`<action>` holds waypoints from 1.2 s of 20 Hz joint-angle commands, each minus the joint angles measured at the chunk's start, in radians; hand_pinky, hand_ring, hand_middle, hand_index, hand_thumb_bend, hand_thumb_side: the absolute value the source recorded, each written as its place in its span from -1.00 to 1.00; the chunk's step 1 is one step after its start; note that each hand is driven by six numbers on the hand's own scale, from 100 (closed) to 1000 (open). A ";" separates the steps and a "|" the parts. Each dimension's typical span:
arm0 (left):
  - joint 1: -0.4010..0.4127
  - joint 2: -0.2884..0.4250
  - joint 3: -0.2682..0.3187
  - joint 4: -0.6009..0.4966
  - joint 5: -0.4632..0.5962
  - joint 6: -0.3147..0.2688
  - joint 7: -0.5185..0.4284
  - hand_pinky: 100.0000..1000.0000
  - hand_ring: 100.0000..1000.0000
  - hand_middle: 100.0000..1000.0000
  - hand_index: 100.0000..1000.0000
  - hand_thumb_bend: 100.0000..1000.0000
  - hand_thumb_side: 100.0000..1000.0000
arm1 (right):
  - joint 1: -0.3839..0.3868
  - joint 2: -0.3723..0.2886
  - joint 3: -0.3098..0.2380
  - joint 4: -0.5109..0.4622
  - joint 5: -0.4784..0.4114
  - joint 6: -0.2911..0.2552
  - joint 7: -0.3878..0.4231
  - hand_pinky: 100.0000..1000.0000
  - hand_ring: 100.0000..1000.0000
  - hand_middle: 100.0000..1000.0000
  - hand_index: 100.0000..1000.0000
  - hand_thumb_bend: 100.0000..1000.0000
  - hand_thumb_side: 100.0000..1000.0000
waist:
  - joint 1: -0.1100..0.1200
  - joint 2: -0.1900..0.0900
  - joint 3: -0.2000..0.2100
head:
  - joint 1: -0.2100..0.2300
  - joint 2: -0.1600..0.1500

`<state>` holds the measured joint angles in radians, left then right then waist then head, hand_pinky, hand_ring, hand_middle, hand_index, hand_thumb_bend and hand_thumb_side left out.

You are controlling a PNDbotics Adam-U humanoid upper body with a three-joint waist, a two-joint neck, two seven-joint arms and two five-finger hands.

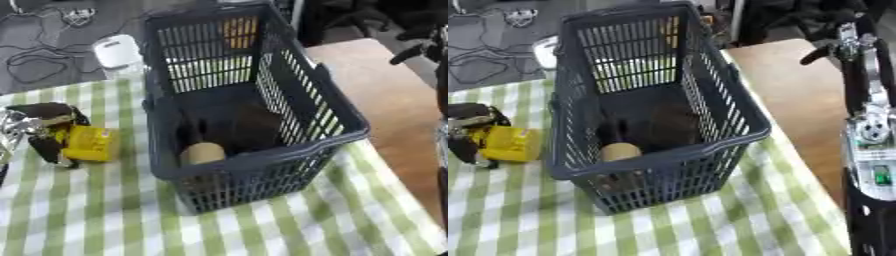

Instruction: Pick up objects on the table and place them in the box.

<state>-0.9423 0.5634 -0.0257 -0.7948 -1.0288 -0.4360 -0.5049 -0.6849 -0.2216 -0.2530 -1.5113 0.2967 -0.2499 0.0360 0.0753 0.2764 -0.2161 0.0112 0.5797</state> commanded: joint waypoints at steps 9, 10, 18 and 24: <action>-0.113 0.123 0.031 -0.358 0.384 0.094 0.125 0.22 -0.18 -0.63 -0.40 -0.49 -1.00 | 0.037 0.021 0.003 -0.063 0.017 0.030 0.007 -0.13 0.26 0.39 0.54 -1.00 0.09 | 0.006 -0.150 0.029 | -0.005 0.027; -0.126 0.117 0.022 -0.377 0.414 0.105 0.135 0.22 -0.17 -0.62 -0.40 -0.48 -1.00 | 0.040 0.025 0.005 -0.067 0.019 0.032 0.009 -0.12 0.26 0.39 0.54 -1.00 0.08 | 0.005 -0.158 0.029 | -0.005 0.029; -0.262 -0.145 -0.105 -0.272 0.442 0.082 0.170 0.25 -0.10 -0.55 -0.32 -0.44 -1.00 | 0.048 0.069 0.040 -0.080 0.015 0.019 0.037 -0.10 0.28 0.40 0.54 -1.00 0.01 | -0.018 -0.207 -0.029 | 0.027 0.049; -0.215 -0.290 -0.145 -0.170 0.188 -0.018 0.194 0.39 0.05 -0.33 -0.13 0.10 -0.91 | 0.043 0.077 0.047 -0.085 0.005 0.012 0.047 -0.10 0.28 0.40 0.54 -1.00 0.02 | -0.022 -0.196 -0.051 | 0.053 0.048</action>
<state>-1.1400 0.2793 -0.1689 -0.9696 -0.7868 -0.4349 -0.3214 -0.6223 -0.1365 -0.2085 -1.5733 0.3073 -0.2350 0.0778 0.0747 0.1009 -0.2675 0.0568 0.6241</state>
